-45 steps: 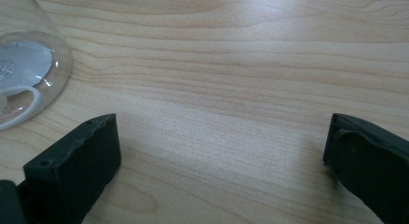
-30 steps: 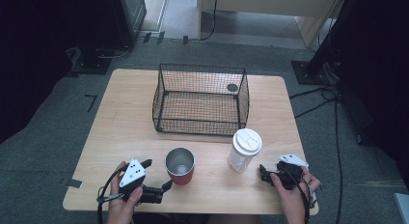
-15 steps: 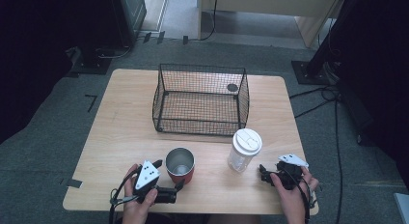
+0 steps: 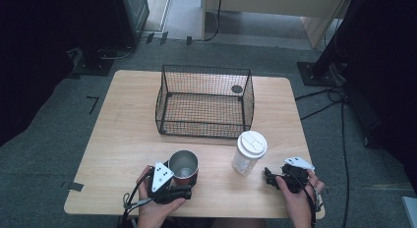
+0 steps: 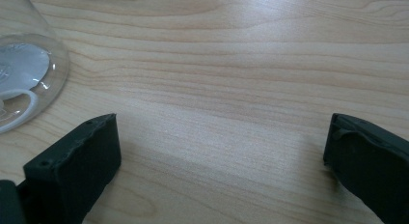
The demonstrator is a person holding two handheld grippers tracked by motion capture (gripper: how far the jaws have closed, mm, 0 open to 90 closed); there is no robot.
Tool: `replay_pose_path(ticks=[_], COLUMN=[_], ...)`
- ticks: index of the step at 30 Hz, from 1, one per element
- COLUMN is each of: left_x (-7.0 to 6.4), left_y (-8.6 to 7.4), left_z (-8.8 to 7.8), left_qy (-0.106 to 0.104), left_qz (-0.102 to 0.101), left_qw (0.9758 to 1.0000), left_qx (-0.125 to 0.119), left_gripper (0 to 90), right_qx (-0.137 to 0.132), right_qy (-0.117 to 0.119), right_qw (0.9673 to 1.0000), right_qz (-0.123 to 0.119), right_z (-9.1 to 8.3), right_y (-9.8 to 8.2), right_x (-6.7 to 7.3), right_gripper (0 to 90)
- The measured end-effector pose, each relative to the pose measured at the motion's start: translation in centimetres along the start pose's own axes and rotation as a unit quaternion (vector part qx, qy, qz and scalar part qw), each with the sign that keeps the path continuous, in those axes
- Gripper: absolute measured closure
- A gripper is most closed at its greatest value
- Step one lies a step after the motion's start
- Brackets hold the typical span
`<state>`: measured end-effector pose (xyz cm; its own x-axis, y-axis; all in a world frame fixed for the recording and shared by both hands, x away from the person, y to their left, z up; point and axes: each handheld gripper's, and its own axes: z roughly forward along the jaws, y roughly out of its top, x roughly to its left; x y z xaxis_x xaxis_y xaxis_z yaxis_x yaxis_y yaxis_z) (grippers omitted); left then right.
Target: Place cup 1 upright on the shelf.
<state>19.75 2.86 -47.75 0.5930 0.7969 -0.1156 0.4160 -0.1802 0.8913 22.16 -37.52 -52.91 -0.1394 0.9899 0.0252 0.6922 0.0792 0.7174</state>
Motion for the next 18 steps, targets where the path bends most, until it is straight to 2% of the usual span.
replay_pose_path(ticks=[9, 12, 15, 18], left_x=[-0.2, -0.2, -0.3, -0.4], left_y=[0.3, 0.4, 0.6, 0.6], left_z=[1.1, 1.4, 1.6, 1.8], left_qy=[0.008, 0.007, 0.014, 0.018], left_qz=[0.007, 0.0, -0.017, -0.016], left_qw=[0.9999, 0.9999, 0.9996, 0.9996], left_qx=[0.009, 0.011, 0.018, 0.018], left_gripper=[5.0, 4.7, 2.3, 2.0], right_qx=[0.0, 0.0, 0.0, 0.0], right_qy=[0.0, 0.0, 0.0, 0.0], right_qw=[1.0, 1.0, 1.0, 1.0], right_qz=[0.0, 0.0, 0.0, 0.0], right_z=[0.0, 0.0, 0.0, 0.0], right_y=[0.0, 0.0, 0.0, 0.0], right_x=[0.0, 0.0, 0.0, 0.0], right_gripper=[0.0, 0.0, 0.0, 0.0])
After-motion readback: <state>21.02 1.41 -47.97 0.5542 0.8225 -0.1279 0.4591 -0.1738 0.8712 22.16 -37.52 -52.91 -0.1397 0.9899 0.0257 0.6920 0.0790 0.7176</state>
